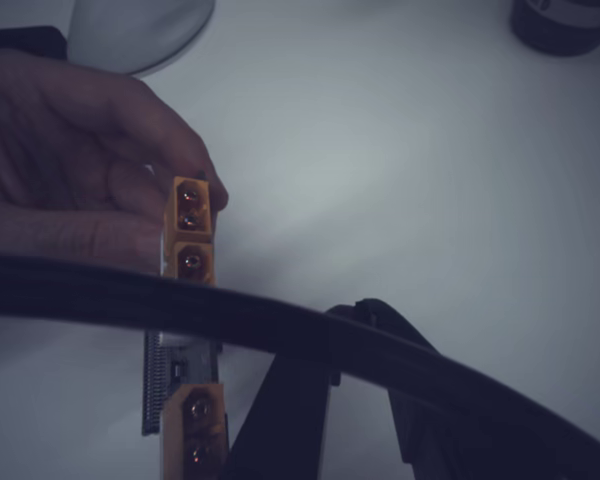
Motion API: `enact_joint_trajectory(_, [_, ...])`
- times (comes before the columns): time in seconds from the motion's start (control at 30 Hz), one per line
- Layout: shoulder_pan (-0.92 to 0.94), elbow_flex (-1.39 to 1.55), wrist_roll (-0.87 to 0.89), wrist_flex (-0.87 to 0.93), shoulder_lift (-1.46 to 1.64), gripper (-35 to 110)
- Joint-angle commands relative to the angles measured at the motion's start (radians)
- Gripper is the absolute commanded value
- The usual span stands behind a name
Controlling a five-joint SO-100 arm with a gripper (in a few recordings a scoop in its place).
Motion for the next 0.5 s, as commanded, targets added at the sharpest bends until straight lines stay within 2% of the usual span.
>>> enact_joint_trajectory(0.0, [-0.081, -0.003, 0.032, -0.005, 0.061, -5])
enact_joint_trajectory(0.13, [-0.133, -0.003, 0.078, 0.044, 0.058, -5])
enact_joint_trajectory(0.47, [-0.121, -0.017, 0.114, 0.107, 0.110, -5])
